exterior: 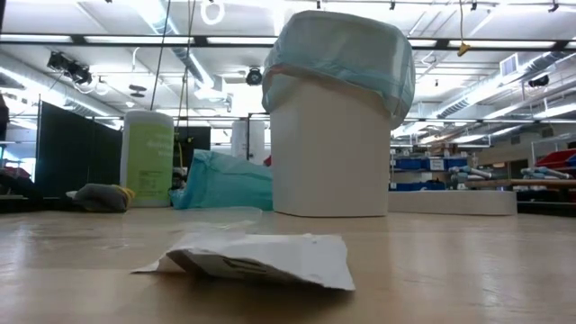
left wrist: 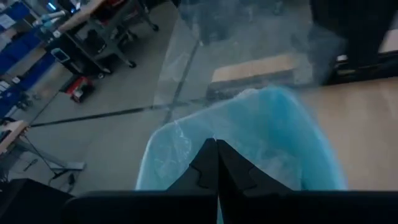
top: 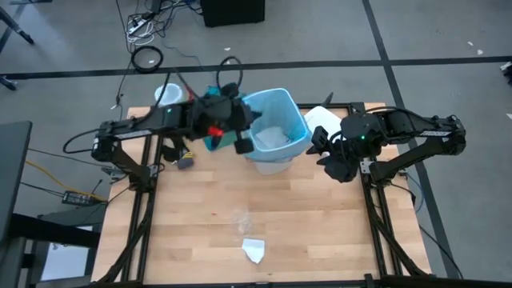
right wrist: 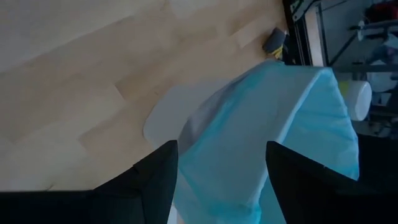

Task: Place trash/remove bag and relplace
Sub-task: Put the clear plastic into the white trash bin

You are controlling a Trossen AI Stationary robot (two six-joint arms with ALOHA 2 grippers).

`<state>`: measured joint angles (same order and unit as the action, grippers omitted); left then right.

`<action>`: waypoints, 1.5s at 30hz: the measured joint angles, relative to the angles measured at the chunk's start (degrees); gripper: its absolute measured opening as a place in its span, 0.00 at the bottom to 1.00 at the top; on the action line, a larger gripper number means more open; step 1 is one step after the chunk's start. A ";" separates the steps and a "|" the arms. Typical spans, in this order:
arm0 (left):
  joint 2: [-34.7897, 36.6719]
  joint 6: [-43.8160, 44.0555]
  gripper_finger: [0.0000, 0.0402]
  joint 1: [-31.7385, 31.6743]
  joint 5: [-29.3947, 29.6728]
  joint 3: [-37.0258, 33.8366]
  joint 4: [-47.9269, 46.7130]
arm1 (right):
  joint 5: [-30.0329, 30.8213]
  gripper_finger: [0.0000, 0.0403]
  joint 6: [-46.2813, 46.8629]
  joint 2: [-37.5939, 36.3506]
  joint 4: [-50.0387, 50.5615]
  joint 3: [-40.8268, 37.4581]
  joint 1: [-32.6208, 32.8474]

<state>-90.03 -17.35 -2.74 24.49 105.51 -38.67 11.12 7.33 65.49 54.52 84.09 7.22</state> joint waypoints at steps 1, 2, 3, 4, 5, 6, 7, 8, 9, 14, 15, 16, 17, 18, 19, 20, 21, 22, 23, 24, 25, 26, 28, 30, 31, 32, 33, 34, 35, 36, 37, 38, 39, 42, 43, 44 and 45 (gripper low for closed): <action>-0.64 -0.45 0.00 -1.11 -0.50 0.00 0.55 | 0.25 0.57 0.00 0.00 0.04 0.00 0.00; -1.21 -0.56 0.00 -2.07 -1.32 0.00 1.13 | 0.24 0.57 -0.01 0.00 0.02 0.00 0.00; -1.75 -0.58 0.00 -2.91 -2.28 -0.03 1.63 | 0.24 0.57 0.00 0.00 0.00 0.00 0.00; -2.23 -0.56 0.01 -3.72 -3.29 -0.04 1.75 | 0.24 0.57 0.00 0.00 0.02 0.00 0.00; -2.44 -0.54 0.02 -4.36 -4.43 -0.04 1.64 | 0.24 0.57 0.01 0.00 0.01 0.00 0.00; -2.62 -0.55 0.03 -4.96 -5.75 -0.04 1.37 | 0.24 0.57 0.08 0.00 0.02 0.00 0.00; -2.75 -0.59 0.04 -5.44 -7.30 -0.04 0.94 | 0.24 0.57 0.23 0.00 0.01 0.00 0.00; -2.79 -0.59 0.06 -5.99 -8.86 -0.04 0.48 | 0.24 0.57 0.52 0.00 0.00 0.00 0.00; -2.83 -0.56 0.08 -6.56 -10.36 -0.04 0.07 | 0.24 0.57 0.98 0.00 0.04 0.00 0.00; -2.89 -0.47 0.18 -9.08 -17.45 -0.05 -0.59 | 0.27 0.60 1.62 0.00 0.02 0.00 0.00; -2.90 -0.47 0.19 -9.35 -18.04 -0.04 -0.41 | 0.29 0.60 1.62 0.00 0.02 0.00 0.00; -2.90 -0.47 0.21 -9.51 -18.29 -0.06 -0.33 | 0.37 0.61 1.66 0.00 0.02 0.00 0.00; -2.90 -0.44 0.22 -9.65 -18.47 -0.05 -0.33 | 0.44 0.62 1.64 0.00 0.02 0.00 0.00; -2.90 -0.30 0.24 -9.67 -18.55 0.04 -0.57 | 0.44 0.62 1.66 0.00 0.02 0.00 0.00; -2.92 0.02 0.25 -9.67 -18.58 0.60 -1.62 | 0.44 0.63 1.67 0.00 0.02 0.00 0.00; -2.94 1.10 0.26 -9.65 -18.68 1.34 -2.65 | 0.43 0.64 1.67 0.00 0.03 0.00 0.00; -2.94 1.94 0.26 -9.59 -19.12 2.22 -3.86 | 0.31 0.64 1.68 0.00 0.05 0.00 0.00; -2.81 2.52 0.27 -9.37 -20.22 3.19 -5.72 | 0.10 0.65 1.70 0.00 0.09 0.00 0.00; -2.47 2.77 0.27 -9.17 -21.87 3.98 -8.34 | -0.04 0.65 1.73 0.00 0.29 0.00 0.00; -1.92 2.91 0.26 -8.71 -23.98 4.35 -10.95 | -0.16 0.65 1.82 0.00 0.78 0.00 0.00; -1.21 3.30 0.25 -8.22 -26.23 4.35 -13.55 | -0.22 0.65 1.97 0.00 1.46 0.00 0.02; -0.56 4.09 0.24 -7.58 -28.97 3.93 -16.15 | -0.25 0.65 2.11 0.00 2.22 0.00 0.02; 1.01 5.94 0.22 -6.18 -34.34 1.41 -20.60 | -0.28 0.65 2.23 0.00 3.39 -0.22 0.04; 2.80 8.38 0.19 -4.22 -37.56 -3.19 -22.27 | -0.40 0.65 2.81 -0.07 3.34 -1.33 0.04; 3.96 9.74 0.18 -3.04 -37.98 -6.31 -21.92 | -0.47 0.65 3.43 -0.09 3.35 -2.06 0.04; 5.27 11.42 0.18 -1.74 -38.07 -9.75 -20.72 | -0.77 0.65 4.14 -0.09 3.39 -2.76 0.04; 6.82 13.16 0.17 -0.22 -38.03 -13.53 -18.64 | -1.03 0.66 4.89 -0.15 3.29 -3.45 0.04; 8.67 14.86 0.17 1.24 -38.07 -17.61 -15.95 | -1.45 0.66 5.36 -0.21 3.18 -4.20 0.04; 10.31 16.95 0.16 2.72 -38.17 -21.71 -13.08 | -2.01 0.66 5.85 -0.23 2.97 -5.08 0.04; 11.82 19.15 0.16 4.17 -38.17 -25.85 -9.91 | -2.40 0.66 6.17 -0.22 2.50 -6.06 0.04; 13.28 21.40 0.16 5.70 -37.68 -30.05 -6.13 | -2.72 0.66 6.43 -0.22 1.89 -7.08 0.04; 14.37 23.46 0.16 7.35 -36.39 -34.08 -2.75 | -3.08 0.67 6.59 -0.17 1.38 -7.98 0.04; 15.23 25.63 0.16 8.89 -35.12 -37.76 0.38 | -3.39 0.67 6.64 -0.17 1.01 -8.77 0.04; 17.12 30.13 0.16 13.43 -31.55 -47.05 10.79 | -3.47 0.67 6.75 -0.04 -0.75 -11.14 0.03; 17.27 31.29 0.16 14.85 -30.70 -49.69 14.56 | -3.48 0.67 6.75 0.00 -1.45 -12.00 0.02; 17.27 32.32 0.16 16.21 -29.92 -52.04 17.92 | -3.42 0.67 6.75 0.00 -2.18 -12.74 -0.08; 17.01 33.39 0.16 17.46 -29.24 -54.31 20.68 | -3.41 0.67 6.73 0.00 -3.06 -13.40 -0.21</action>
<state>-73.02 16.04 14.73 -4.75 51.20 -17.99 7.70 14.07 65.49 51.46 70.69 7.01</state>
